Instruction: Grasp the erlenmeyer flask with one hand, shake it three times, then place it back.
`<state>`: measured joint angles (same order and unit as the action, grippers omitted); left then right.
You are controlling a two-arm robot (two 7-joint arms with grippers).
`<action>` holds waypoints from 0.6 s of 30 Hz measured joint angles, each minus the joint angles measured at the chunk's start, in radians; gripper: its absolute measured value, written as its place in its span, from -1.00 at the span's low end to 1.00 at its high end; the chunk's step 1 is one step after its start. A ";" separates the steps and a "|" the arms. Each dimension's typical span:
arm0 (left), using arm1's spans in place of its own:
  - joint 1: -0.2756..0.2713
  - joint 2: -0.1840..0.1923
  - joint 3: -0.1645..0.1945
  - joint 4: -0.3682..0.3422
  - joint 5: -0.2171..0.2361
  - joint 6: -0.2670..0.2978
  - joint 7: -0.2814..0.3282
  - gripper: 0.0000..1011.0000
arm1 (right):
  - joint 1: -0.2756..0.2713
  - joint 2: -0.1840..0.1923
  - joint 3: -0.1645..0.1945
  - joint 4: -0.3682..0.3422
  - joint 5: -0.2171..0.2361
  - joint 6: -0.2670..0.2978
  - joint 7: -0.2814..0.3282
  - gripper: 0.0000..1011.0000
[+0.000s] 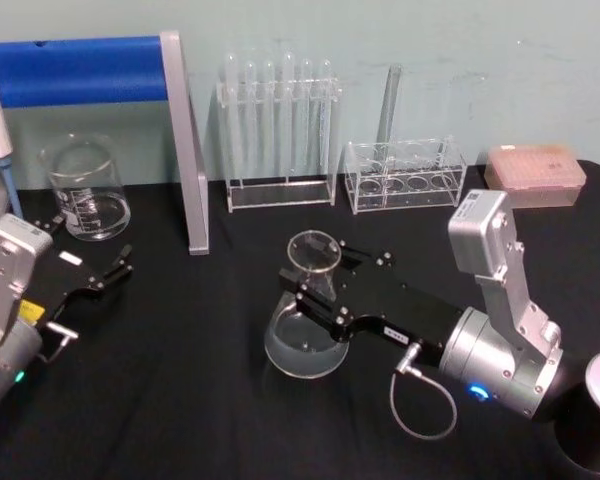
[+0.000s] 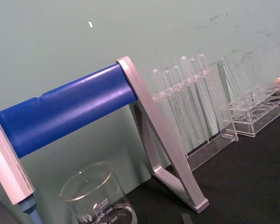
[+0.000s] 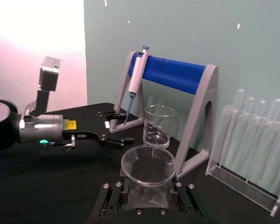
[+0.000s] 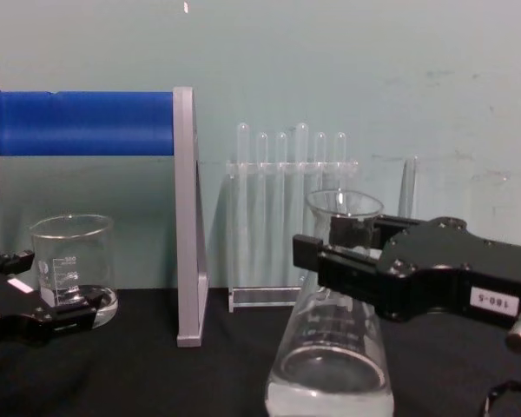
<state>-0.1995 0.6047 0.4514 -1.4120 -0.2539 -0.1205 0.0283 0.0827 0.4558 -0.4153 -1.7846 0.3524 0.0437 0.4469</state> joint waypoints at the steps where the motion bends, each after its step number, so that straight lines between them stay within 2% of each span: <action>1: 0.000 0.000 0.000 0.000 0.000 0.000 0.000 0.98 | 0.003 -0.001 0.001 0.003 0.001 0.000 -0.005 -0.11; 7: 0.000 0.000 0.000 0.000 0.000 0.000 0.000 0.98 | 0.019 -0.010 0.016 0.024 0.001 0.000 -0.031 -0.11; 18: 0.000 0.000 0.000 0.000 0.000 0.000 0.000 0.98 | 0.059 -0.041 0.080 0.096 -0.018 0.000 -0.106 -0.11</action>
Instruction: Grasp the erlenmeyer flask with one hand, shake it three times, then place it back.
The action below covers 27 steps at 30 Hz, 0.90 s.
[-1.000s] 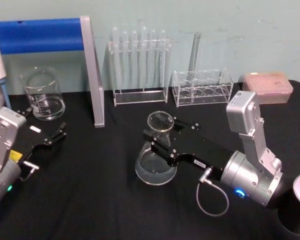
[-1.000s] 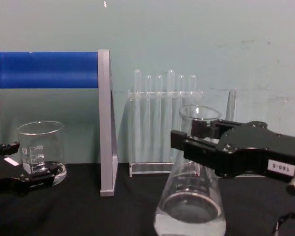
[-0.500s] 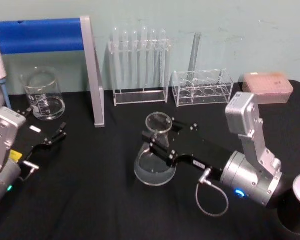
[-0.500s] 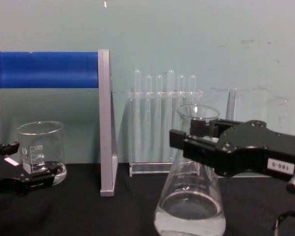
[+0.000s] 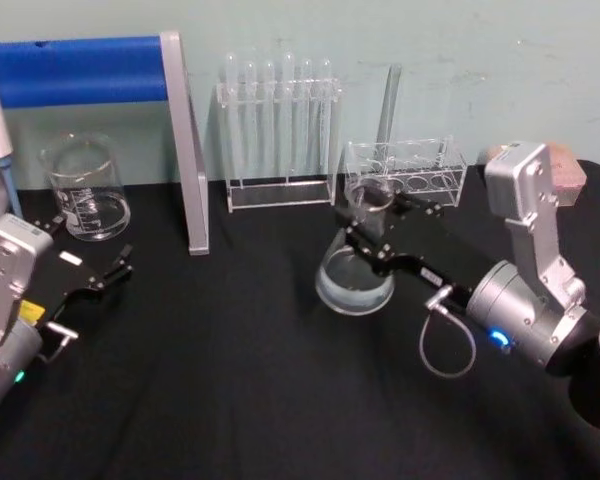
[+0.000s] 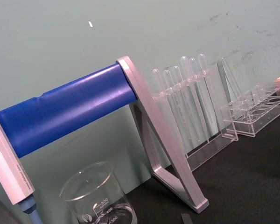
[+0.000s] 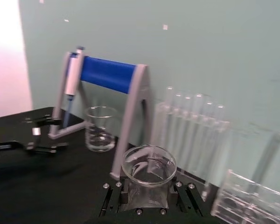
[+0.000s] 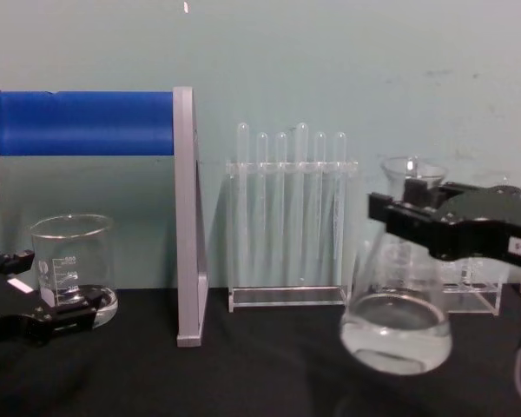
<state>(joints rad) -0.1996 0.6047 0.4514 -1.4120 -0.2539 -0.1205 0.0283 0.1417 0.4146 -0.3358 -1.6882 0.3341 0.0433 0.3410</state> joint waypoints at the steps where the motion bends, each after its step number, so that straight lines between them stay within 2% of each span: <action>1: 0.000 0.000 0.000 0.000 0.000 0.000 0.000 0.98 | 0.002 -0.002 0.005 0.005 -0.002 0.000 -0.004 -0.11; 11: 0.000 0.000 0.000 0.000 0.000 0.000 0.000 0.98 | 0.021 -0.026 0.065 0.054 -0.022 -0.001 -0.046 -0.11; 27: 0.000 0.000 0.000 0.000 0.000 0.000 0.000 0.98 | 0.041 -0.056 0.119 0.103 -0.057 0.006 -0.077 -0.11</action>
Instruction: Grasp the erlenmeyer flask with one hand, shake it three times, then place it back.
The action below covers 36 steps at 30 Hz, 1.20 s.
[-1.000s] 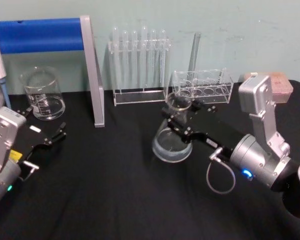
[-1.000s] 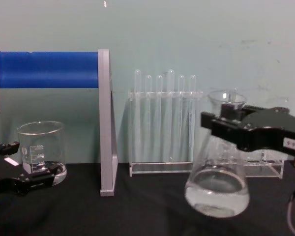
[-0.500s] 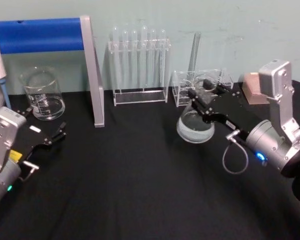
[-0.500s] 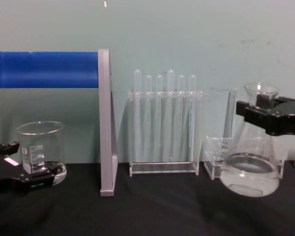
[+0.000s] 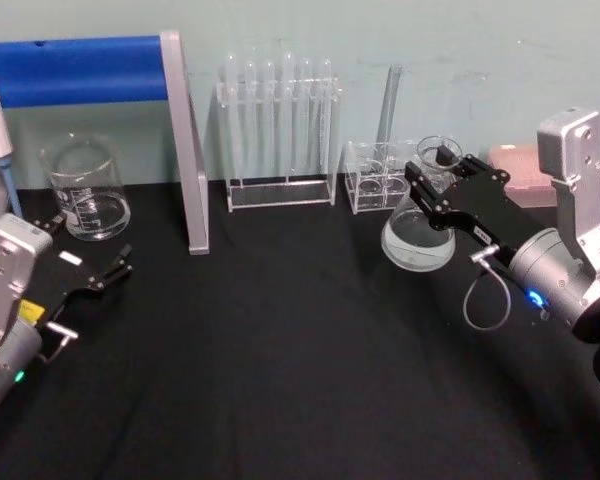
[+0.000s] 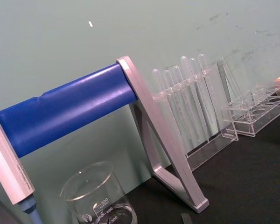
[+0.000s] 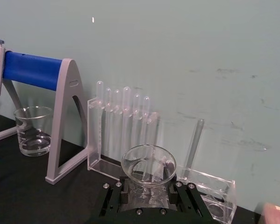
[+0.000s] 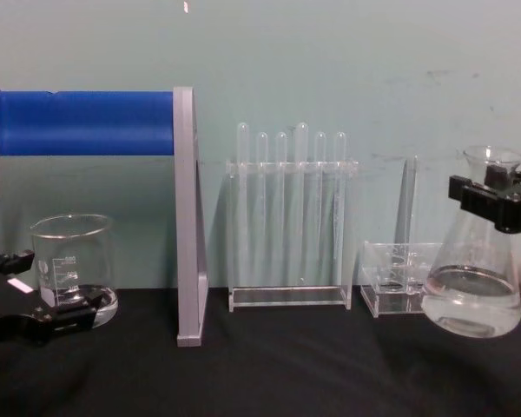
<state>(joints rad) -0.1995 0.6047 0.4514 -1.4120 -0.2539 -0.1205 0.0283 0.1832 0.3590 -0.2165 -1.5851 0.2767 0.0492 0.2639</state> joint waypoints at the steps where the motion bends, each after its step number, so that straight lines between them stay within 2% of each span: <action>1: 0.000 0.000 0.000 0.000 0.000 0.000 0.000 0.98 | 0.001 -0.003 0.004 0.002 -0.003 0.001 0.000 -0.11; 16: 0.000 0.000 0.000 0.000 0.000 0.000 0.000 0.98 | -0.006 -0.016 0.007 -0.006 -0.012 0.007 0.022 -0.11; 36: 0.000 0.000 0.000 0.000 0.000 0.000 0.000 0.98 | -0.042 0.004 -0.066 -0.079 0.014 0.012 0.096 -0.11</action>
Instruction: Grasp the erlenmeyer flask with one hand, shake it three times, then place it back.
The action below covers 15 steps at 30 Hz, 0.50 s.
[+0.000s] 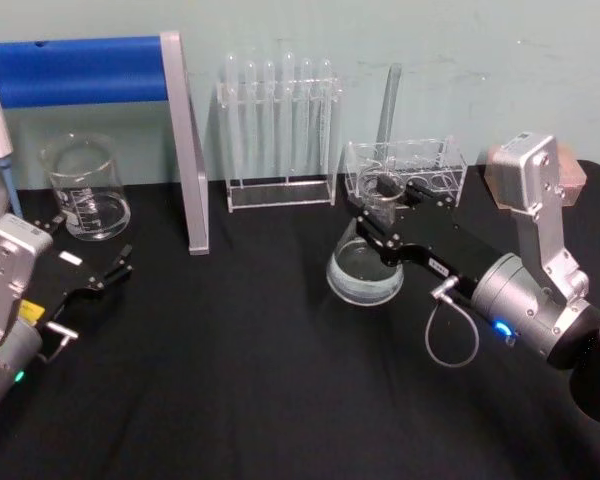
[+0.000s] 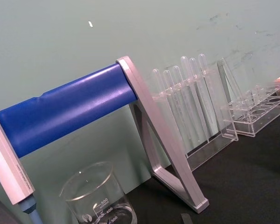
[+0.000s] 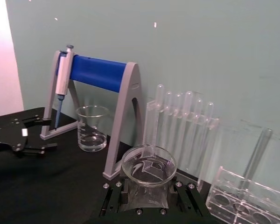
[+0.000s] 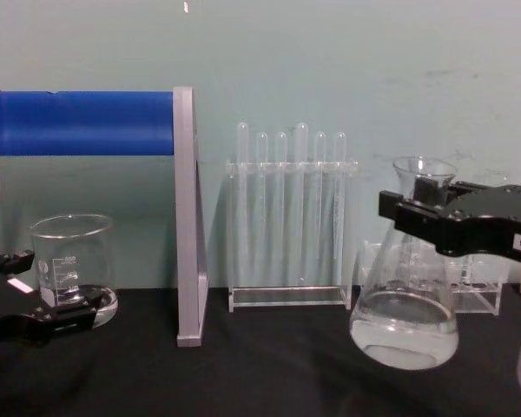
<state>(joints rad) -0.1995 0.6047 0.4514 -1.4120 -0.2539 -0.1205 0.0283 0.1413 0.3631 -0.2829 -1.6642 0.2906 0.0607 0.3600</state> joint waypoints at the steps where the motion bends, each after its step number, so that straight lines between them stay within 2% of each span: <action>1: 0.000 0.000 0.000 0.000 0.000 0.000 0.000 0.98 | -0.002 0.003 -0.004 -0.004 0.003 0.000 0.003 -0.11; 15: 0.000 0.000 0.000 0.000 0.000 0.000 0.000 0.98 | -0.008 0.017 -0.023 -0.016 0.017 -0.003 0.004 -0.11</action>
<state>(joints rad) -0.1995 0.6047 0.4514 -1.4120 -0.2539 -0.1205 0.0283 0.1328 0.3797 -0.3058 -1.6804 0.3075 0.0581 0.3638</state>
